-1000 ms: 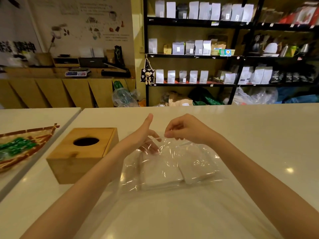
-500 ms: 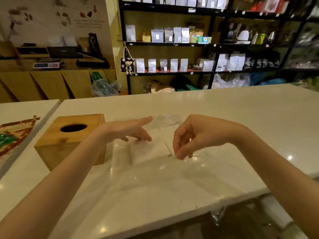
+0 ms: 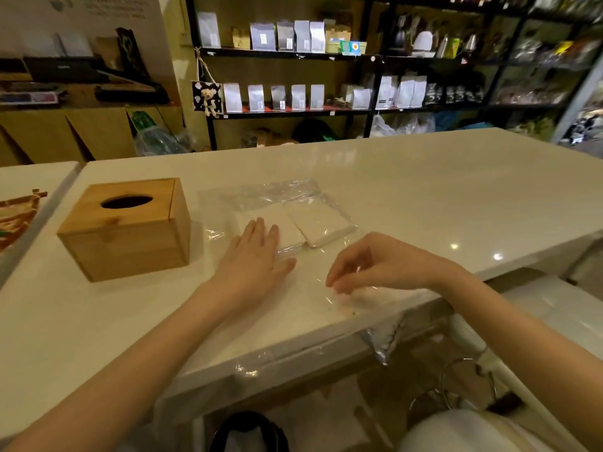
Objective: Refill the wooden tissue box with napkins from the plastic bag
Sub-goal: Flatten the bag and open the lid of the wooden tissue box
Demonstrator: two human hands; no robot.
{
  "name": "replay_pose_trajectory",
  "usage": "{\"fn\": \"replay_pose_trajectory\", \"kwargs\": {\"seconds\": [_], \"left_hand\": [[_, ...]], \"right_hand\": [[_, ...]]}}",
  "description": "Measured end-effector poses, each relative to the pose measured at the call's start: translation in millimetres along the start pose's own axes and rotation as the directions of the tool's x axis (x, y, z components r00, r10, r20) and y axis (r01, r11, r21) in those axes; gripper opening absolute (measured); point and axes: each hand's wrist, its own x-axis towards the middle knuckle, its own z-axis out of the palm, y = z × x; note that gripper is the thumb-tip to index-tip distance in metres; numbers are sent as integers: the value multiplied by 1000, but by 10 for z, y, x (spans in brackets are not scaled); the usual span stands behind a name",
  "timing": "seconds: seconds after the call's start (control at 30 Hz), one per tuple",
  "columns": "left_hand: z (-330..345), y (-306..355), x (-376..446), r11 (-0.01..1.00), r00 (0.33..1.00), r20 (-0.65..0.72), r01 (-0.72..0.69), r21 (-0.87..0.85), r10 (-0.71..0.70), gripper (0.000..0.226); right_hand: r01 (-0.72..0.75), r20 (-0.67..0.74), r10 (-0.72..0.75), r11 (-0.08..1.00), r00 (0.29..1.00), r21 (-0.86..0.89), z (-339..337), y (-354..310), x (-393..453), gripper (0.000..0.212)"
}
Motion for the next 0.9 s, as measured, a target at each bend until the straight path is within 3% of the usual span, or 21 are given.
{"fn": "replay_pose_trajectory", "kwargs": {"seconds": [0.07, 0.13, 0.27, 0.37, 0.63, 0.77, 0.9], "left_hand": [[60, -25, -16, 1000, 1000, -28, 12, -12, -13, 69], [90, -37, -8, 999, 999, -26, 19, -33, -20, 68], [105, -49, 69, 998, 1000, -6, 23, -60, -23, 67], [87, -95, 166, 998, 1000, 2, 21, -65, -21, 66], [54, -214, 472, 996, 999, -20, 46, -78, -48, 63], [28, -217, 396, 993, 997, -74, 25, -118, -34, 61], [-251, -237, 163, 980, 983, -165, -111, -166, 83, 65]], "right_hand": [[17, -231, -3, 998, 973, 61, -47, 44, 97, 18], [-9, -347, 35, 997, 937, 78, -70, 98, 224, 27], [-197, -235, 163, 972, 958, -127, -37, 297, 537, 48], [-233, -190, 195, 951, 962, -204, -14, 460, 732, 50], [-156, -179, 134, 981, 975, -116, -215, 650, 1020, 48], [-117, -308, 90, 991, 947, -72, -316, 602, 1094, 45], [26, -397, -41, 999, 917, -43, -389, 254, 1249, 44]]}}
